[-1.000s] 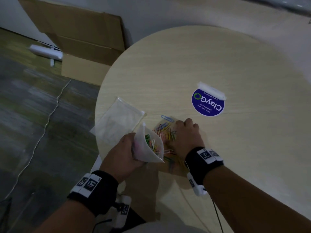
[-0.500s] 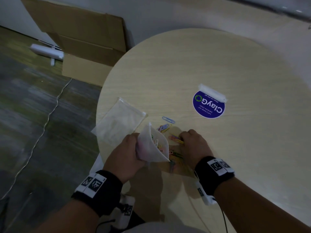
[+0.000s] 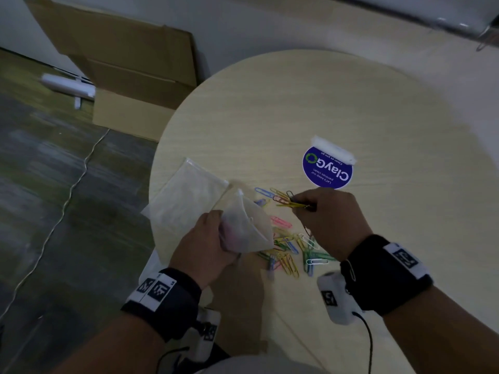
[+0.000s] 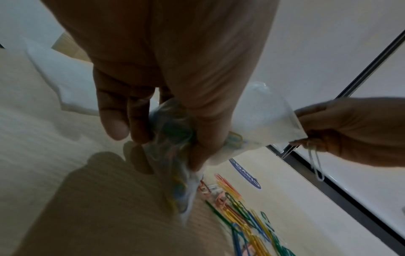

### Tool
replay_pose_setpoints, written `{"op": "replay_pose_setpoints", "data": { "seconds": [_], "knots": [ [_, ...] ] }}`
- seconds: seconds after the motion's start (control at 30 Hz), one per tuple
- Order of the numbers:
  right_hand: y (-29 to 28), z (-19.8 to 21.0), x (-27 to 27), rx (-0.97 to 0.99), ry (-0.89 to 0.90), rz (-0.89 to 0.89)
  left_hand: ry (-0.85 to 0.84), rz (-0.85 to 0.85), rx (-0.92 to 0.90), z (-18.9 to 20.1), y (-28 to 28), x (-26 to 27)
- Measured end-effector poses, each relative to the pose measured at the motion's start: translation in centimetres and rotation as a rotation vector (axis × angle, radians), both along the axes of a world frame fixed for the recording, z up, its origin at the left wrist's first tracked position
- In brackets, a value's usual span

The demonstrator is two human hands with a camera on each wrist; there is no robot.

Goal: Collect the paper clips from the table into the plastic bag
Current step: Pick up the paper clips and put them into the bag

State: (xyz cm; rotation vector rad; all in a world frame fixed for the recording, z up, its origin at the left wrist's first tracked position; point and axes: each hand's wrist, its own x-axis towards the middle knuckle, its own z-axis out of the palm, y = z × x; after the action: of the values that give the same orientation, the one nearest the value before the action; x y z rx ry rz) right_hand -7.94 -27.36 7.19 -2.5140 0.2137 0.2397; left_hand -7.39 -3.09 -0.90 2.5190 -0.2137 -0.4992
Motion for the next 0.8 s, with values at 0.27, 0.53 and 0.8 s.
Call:
{"op": "replay_pose_setpoints", "data": {
  "seconds": [0.27, 0.53, 0.8],
  "knots": [
    [4.0, 1.0, 0.5, -0.318, -0.043, 0.347, 0.004, 0.017, -0.024, 0.2, -0.5, -0.1],
    [5.3, 1.1, -0.1, -0.260, -0.069, 0.502, -0.017, 0.015, -0.041, -0.1, -0.4, -0.2],
    [-0.3, -0.8, -2.5, 0.132, -0.075, -0.079, 0.033, 0.070, -0.118, -0.1, 0.6, -0.7]
  ]
}}
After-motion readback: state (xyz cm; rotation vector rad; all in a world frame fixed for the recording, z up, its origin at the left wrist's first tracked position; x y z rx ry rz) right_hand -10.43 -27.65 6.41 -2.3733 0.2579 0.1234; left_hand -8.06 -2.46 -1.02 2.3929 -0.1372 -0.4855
